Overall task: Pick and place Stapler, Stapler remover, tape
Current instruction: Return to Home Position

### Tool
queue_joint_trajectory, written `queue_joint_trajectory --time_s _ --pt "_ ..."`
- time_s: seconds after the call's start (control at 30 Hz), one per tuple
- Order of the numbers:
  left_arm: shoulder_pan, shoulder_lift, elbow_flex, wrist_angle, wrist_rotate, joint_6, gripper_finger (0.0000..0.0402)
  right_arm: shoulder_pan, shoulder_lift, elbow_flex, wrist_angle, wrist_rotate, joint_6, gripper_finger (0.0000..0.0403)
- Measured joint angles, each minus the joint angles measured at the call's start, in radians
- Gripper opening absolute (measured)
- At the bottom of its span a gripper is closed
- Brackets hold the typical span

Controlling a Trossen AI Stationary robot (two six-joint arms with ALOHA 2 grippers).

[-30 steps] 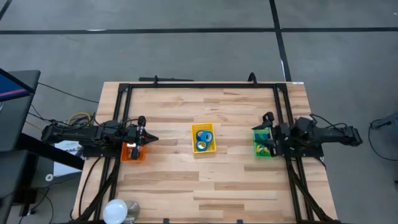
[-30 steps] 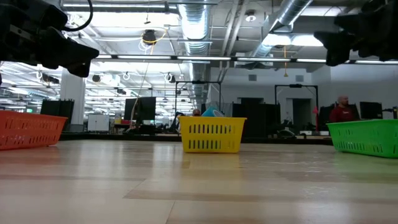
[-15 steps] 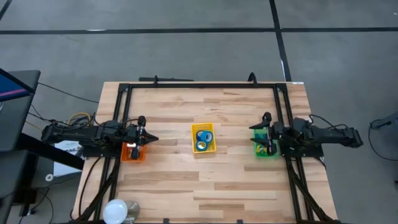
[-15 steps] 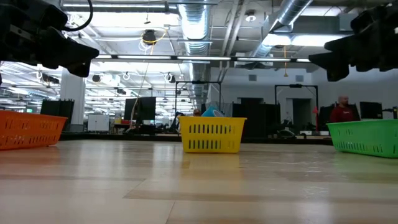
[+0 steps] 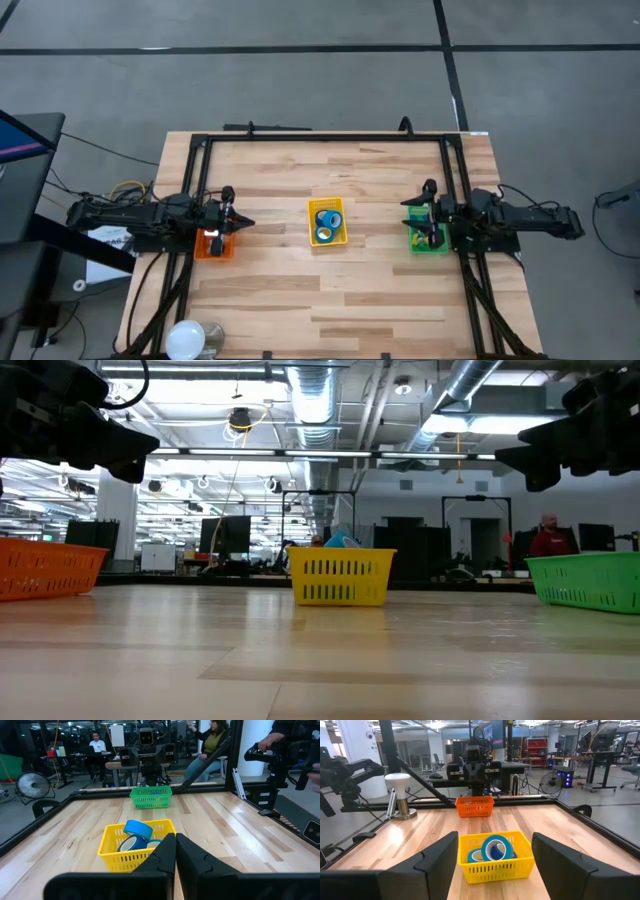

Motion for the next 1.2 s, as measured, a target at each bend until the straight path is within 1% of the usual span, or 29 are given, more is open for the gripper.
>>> queue_joint_trajectory --time_s 0.9,1.03,1.2 --pt "0.0 0.0 0.0 0.008 0.0 0.0 0.0004 0.0 0.0 -0.001 0.0 0.0 -0.008 0.0243" --pt "0.0 0.0 0.0 0.011 0.0 0.0 0.0004 0.0 0.0 -0.001 0.0 0.0 -0.008 0.0222" --pt "0.0 0.0 0.0 0.015 0.0 0.0 0.0004 0.0 0.0 -0.001 0.0 0.0 -0.008 0.0166"
